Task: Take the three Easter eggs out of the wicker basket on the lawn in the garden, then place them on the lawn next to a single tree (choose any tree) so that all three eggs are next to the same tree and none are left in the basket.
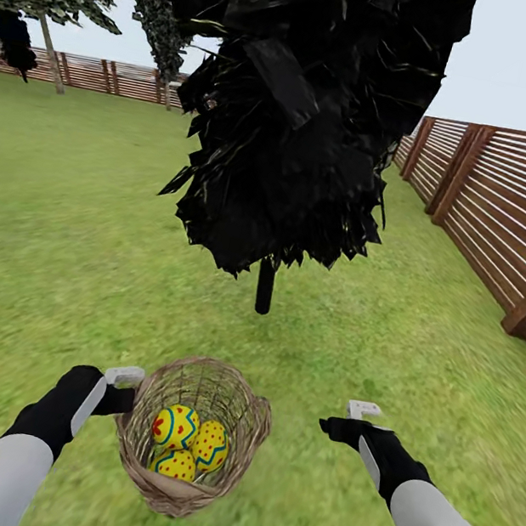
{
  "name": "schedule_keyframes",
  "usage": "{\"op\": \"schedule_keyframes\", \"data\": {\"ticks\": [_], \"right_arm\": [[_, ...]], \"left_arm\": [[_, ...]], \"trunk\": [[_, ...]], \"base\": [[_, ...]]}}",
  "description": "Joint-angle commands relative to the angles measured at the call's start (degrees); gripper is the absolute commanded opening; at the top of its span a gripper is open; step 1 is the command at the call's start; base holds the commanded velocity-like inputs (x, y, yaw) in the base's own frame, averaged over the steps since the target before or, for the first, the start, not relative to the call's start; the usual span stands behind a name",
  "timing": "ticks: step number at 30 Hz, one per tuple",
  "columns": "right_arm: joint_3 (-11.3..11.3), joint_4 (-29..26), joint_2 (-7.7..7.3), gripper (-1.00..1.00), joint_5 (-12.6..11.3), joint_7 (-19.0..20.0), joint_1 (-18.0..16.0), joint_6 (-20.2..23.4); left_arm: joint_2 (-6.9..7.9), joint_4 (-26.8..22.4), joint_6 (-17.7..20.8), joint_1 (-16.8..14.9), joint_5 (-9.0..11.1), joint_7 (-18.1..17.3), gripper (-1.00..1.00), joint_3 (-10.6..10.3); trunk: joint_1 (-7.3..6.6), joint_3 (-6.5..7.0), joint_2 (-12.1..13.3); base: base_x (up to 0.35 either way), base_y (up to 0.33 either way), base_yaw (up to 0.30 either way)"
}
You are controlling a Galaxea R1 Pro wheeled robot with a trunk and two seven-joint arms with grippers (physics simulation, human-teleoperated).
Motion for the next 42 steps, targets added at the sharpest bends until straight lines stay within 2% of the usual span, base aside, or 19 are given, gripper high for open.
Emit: {"op": "schedule_keyframes", "data": {"ticks": [1, 16, 20, 25, 36, 38, 39, 41, 42], "right_arm": [[-0.4, -0.1, 0.02, 1.00, 0.5, 0.4, 0.0, 0.3], [-0.4, 0.0, 0.09, 1.00, 0.5, 0.4, 0.0, 0.3], [-0.4, 1.3, 0.10, 1.00, 0.5, 0.3, 0.0, -2.9], [-0.4, 4.3, 0.10, 1.00, 0.5, 0.3, 0.4, -3.3], [-0.4, 4.6, 0.10, 1.00, 0.4, 0.2, 0.5, -3.6], [-0.5, 6.2, -0.03, 1.00, 0.4, 0.1, 0.6, -3.8], [-0.5, 9.3, -0.12, 1.00, 0.5, -0.1, 0.9, -4.9], [-0.5, 14.8, -0.21, 1.00, 0.5, -0.6, 2.1, -11.3], [-0.5, 16.9, -0.22, 1.00, 0.5, -2.0, 2.9, -13.7]], "left_arm": [[-0.02, 0.0, 0.2, 0.0, 0.8, 0.0, -1.00, 0.1], [-0.02, -0.1, 0.3, 0.0, 0.8, -0.1, -1.00, 0.1], [-0.02, -0.1, 0.3, 0.0, 0.8, -0.1, -1.00, 0.1], [-0.07, -0.2, 0.3, 0.0, 0.8, -0.1, -1.00, 0.1], [0.15, -0.3, 0.3, 0.0, 0.8, -0.2, -1.00, 0.3], [0.15, -0.3, 0.3, 0.0, 0.8, -0.2, -1.00, 0.3], [0.15, -0.3, 0.3, 0.0, 0.8, -0.2, -1.00, 0.3], [0.28, -0.3, 0.3, 0.0, 0.8, -0.2, -1.00, 0.3], [0.80, -0.3, 0.3, 0.0, 0.8, -0.2, -1.00, 0.4]], "trunk": [[-0.23, 0.13, 0.4], [-3.52, 2.82, 6.4], [-4.40, 3.54, 8.0], [-5.50, 4.44, 10.0], [-7.91, 6.42, 14.4], [-8.35, 6.77, 15.2], [-8.57, 6.95, 15.6], [-9.01, 7.31, 16.4], [-9.23, 7.48, 16.8]], "base": [[0.000, 0.000, 0.292], [0.000, 0.000, 0.292], [0.000, 0.000, 0.292], [0.000, 0.000, 0.292], [0.000, 0.000, 0.299], [0.000, 0.000, 0.300], [0.000, 0.000, 0.300], [0.000, 0.000, 0.300], [0.000, 0.000, 0.300]]}}
